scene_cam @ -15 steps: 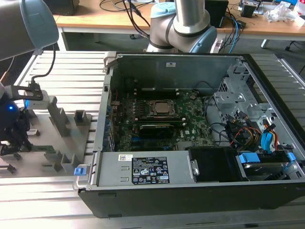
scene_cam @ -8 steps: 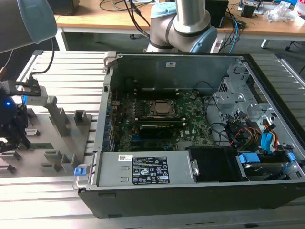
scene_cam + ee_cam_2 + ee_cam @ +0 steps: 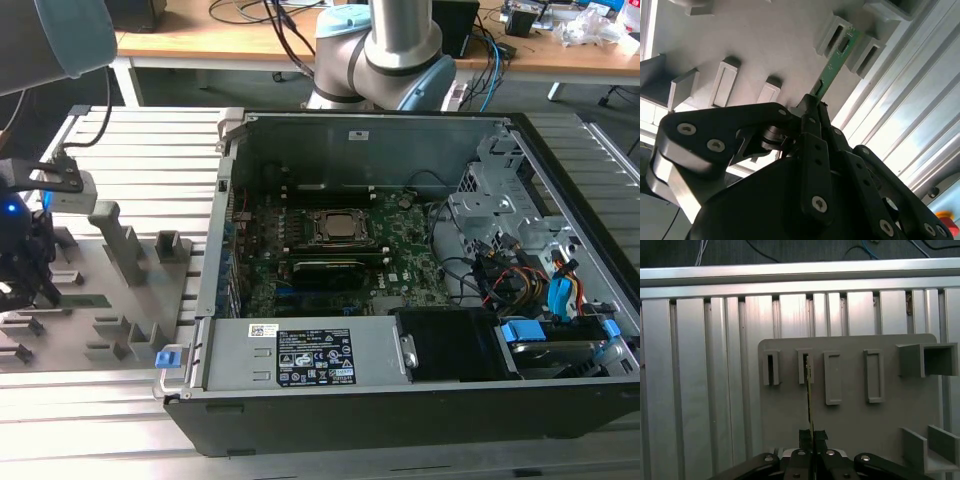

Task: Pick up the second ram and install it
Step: 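Pick up the second ram and move it above second insertion slot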

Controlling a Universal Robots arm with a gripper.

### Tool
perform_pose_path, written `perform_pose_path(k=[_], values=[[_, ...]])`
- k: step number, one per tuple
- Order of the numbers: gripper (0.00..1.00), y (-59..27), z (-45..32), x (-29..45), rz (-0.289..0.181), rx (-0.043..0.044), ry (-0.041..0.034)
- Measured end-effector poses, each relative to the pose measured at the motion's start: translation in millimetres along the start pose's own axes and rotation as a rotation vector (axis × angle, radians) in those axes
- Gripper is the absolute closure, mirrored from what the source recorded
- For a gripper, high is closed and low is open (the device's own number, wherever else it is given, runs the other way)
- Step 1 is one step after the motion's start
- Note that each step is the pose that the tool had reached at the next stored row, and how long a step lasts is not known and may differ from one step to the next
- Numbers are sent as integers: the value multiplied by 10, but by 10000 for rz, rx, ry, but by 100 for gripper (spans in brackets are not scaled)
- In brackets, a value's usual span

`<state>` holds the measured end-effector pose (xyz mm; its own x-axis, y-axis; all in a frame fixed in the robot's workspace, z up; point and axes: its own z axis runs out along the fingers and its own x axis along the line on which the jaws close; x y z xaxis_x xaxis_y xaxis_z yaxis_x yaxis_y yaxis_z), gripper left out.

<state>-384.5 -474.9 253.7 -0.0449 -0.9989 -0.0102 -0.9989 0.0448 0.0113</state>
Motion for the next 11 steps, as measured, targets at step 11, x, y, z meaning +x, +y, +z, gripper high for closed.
perform_pose_path(k=[11], values=[[86,-16,-213,-3,0,-4,1]])
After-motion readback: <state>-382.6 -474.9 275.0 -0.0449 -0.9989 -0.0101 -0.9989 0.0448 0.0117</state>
